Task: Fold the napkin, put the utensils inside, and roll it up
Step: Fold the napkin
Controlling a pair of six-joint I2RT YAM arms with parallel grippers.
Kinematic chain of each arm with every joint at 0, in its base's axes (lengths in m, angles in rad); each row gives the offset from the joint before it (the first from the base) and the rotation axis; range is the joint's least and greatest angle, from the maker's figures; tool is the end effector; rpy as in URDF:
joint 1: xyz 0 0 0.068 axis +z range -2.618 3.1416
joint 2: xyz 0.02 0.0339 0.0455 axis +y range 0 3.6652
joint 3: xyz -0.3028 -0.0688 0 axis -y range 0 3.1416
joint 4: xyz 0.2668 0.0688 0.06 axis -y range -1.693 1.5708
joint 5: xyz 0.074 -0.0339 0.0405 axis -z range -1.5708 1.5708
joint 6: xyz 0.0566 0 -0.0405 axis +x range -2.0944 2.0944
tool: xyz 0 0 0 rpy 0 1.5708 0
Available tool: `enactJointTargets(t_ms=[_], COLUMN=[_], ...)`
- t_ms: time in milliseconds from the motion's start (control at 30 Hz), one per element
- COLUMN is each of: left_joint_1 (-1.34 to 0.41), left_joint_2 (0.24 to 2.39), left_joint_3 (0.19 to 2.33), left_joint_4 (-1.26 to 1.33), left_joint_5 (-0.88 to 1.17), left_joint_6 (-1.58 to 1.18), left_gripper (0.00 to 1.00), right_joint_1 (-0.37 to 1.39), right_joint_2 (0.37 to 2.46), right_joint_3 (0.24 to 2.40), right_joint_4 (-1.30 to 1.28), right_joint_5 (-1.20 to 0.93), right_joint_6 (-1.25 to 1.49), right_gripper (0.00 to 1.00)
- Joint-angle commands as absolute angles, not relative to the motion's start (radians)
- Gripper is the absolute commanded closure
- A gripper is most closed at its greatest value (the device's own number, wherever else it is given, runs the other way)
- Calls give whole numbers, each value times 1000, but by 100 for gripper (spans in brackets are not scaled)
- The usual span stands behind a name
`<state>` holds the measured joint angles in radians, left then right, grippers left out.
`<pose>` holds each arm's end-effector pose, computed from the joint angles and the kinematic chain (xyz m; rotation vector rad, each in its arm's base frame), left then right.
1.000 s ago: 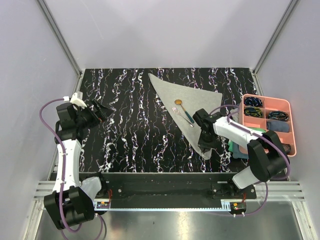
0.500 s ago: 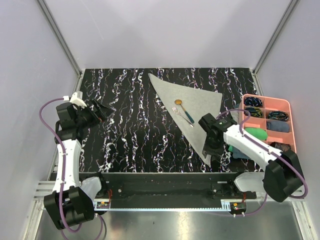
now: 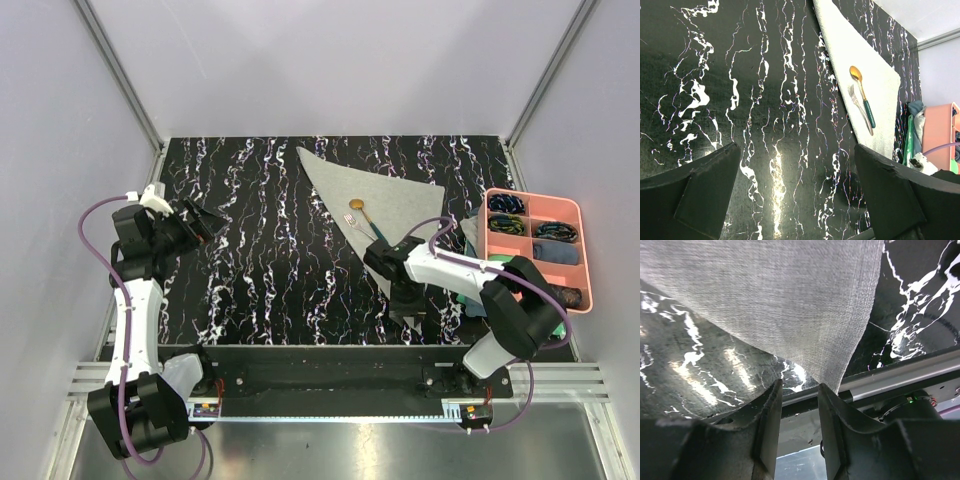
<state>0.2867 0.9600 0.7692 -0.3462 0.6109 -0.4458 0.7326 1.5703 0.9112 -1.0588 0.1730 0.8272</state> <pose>0.2232 0.0319 0.3083 -0.3912 2.0465 -0.7373 0.1913 0.1589 0.1720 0.1270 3.1020 -0.3523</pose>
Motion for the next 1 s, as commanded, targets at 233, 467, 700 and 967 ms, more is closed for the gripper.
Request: enactJointTargets(t_ms=[233,467,700,967], left_joint_1=[284,281,278,273], left_joint_2=[956,951,951,956], left_joint_3=[765,765,764,762], left_joint_4=[-302,-304,-301,-296], left_joint_5=[644,644,649,653], left_joint_6=[-453,-454,-457,-459], left_gripper=[1,1,1,1], right_joint_1=[750,750,750,750], right_joint_2=[1586,1552,1539,1503], right_joint_3=[939,874,838,907], right_joint_4=[-1011,-1011,-1006,-1074], right_joint_5=[216,178,158,205], right_joint_6=[813,874,882,861], right_gripper=[49,48,48,49])
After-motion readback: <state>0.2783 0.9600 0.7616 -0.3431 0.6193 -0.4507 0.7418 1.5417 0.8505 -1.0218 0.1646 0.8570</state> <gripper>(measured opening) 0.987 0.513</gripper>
